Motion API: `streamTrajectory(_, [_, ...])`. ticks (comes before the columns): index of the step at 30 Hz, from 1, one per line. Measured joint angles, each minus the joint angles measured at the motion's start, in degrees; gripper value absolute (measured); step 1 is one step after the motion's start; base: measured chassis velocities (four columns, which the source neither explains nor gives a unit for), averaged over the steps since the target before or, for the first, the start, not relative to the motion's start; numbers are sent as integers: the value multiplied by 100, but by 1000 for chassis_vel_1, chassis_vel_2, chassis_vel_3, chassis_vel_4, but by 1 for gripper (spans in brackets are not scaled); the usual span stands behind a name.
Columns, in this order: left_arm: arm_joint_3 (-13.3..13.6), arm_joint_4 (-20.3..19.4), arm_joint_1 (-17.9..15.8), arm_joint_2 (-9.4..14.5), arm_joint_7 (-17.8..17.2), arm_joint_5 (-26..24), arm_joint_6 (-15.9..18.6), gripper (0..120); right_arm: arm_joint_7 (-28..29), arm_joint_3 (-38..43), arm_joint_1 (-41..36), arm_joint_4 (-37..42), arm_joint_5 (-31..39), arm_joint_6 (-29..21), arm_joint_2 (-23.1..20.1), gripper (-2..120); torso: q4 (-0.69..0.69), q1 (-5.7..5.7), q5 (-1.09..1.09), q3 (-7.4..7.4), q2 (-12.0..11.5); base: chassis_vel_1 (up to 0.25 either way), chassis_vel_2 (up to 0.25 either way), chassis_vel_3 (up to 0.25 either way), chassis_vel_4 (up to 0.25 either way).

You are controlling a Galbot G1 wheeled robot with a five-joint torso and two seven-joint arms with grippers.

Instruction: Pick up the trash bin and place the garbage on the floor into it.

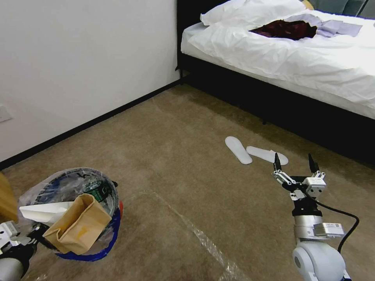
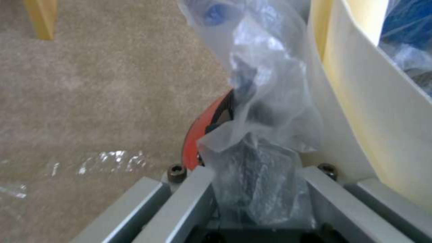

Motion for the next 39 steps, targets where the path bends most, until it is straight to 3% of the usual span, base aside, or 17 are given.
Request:
streamTrajectory(19, [-23, -2, -6, -14, -3, -7, 0, 0, 27, -54, 34, -28, 0, 28, 3, 100, 0, 0, 0, 1, 0, -113, 120, 121, -121])
streamTrajectory(39, [-24, 61, -48, 10, -12, -1, -1, 0, 120, -112, 112, -78, -35, -55, 9, 100, 0, -1, -1, 0, 0, -6, 7, 4, -4])
